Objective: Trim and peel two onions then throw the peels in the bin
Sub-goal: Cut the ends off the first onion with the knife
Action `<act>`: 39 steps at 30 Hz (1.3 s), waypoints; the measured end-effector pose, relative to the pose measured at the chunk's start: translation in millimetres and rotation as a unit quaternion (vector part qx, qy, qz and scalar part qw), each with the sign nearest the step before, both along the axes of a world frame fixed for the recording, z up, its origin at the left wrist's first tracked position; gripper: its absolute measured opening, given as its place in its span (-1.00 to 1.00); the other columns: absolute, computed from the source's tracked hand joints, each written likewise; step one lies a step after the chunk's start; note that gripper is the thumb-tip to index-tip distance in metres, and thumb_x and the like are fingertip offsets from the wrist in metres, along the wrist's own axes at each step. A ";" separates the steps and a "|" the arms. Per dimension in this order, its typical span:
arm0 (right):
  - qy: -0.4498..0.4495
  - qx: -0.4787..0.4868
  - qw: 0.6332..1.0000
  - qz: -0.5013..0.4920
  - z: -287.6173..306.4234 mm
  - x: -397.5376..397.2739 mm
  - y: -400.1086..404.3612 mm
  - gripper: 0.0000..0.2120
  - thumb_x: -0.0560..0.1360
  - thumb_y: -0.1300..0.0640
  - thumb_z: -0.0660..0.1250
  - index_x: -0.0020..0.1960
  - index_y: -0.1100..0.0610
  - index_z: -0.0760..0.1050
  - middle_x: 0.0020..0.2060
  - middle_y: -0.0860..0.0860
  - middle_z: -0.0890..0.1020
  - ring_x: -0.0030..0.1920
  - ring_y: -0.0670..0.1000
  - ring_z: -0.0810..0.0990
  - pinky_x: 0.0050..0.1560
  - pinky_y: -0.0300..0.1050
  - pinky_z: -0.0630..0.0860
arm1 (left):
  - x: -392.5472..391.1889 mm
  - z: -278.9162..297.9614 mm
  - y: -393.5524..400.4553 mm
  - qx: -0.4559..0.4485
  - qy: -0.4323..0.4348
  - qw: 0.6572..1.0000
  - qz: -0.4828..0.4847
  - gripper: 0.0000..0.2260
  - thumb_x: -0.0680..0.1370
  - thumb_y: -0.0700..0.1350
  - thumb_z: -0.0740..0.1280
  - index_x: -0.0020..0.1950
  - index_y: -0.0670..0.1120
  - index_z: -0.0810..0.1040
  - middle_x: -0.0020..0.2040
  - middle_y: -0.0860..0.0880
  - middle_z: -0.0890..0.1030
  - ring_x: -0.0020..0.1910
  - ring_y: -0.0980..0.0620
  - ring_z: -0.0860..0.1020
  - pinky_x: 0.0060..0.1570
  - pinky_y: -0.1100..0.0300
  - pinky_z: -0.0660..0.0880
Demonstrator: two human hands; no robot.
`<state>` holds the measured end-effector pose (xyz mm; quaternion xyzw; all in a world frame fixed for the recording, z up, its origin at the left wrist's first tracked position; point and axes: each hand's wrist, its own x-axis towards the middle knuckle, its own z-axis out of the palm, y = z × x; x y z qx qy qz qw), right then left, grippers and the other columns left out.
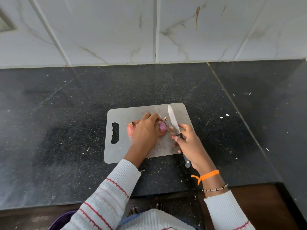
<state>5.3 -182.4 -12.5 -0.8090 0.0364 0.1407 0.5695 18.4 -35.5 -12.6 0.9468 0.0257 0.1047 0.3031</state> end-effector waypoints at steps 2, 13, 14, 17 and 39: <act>-0.023 -0.043 0.999 0.022 -4.3 -8.4 -0.1 -0.64 0.56 0.30 0.19 0.27 -0.02 0.29 0.01 -0.04 0.59 -0.29 -0.13 0.56 -0.35 -0.28 0.42 | 0.6 1.2 1.5 -0.006 -0.003 1.000 0.002 -0.82 0.55 -0.22 0.21 0.05 -0.14 0.57 -0.04 -0.12 0.51 -0.18 -0.17 0.53 -0.25 0.06 0.44; -0.056 -0.082 0.995 0.005 -6.9 -25.3 0.8 -0.61 0.54 0.26 0.21 0.30 -0.06 0.38 0.09 0.02 0.61 -0.07 -0.09 0.54 -0.02 -0.07 0.52 | -9.3 1.3 -4.3 -0.006 0.059 0.998 -0.015 -0.60 0.48 -0.13 0.34 0.31 -0.12 0.45 0.25 -0.08 0.52 0.17 -0.10 0.48 0.16 0.12 0.38; -0.053 -0.077 0.996 0.000 -6.7 -26.4 0.0 -0.62 0.55 0.26 0.20 0.30 -0.06 0.38 0.05 0.00 0.62 -0.14 -0.13 0.56 -0.10 -0.14 0.53 | -8.6 1.1 -3.1 -0.011 0.068 0.998 -0.013 -0.58 0.47 -0.15 0.35 0.32 -0.12 0.44 0.25 -0.08 0.52 0.18 -0.09 0.48 0.16 0.14 0.37; -0.058 -0.070 0.996 -0.010 -3.4 -31.3 -2.1 -0.64 0.56 0.25 0.18 0.32 -0.02 0.36 -0.10 -0.10 0.61 -0.35 -0.19 0.56 -0.30 -0.24 0.52 | -7.2 -0.3 -0.3 -0.023 0.082 0.996 -0.007 -0.56 0.48 -0.15 0.35 0.35 -0.10 0.41 0.26 -0.08 0.52 0.20 -0.09 0.47 0.16 0.15 0.35; -0.185 -0.255 0.947 0.064 13.5 -44.1 10.9 -0.56 0.57 0.23 0.15 0.44 0.07 0.25 0.03 0.08 0.62 0.04 0.06 0.59 0.03 0.01 0.53 | -4.5 -9.0 -13.0 -0.054 0.080 0.995 -0.007 -0.59 0.53 -0.23 0.28 0.38 -0.11 0.38 0.35 -0.07 0.44 0.28 -0.10 0.43 0.17 0.11 0.37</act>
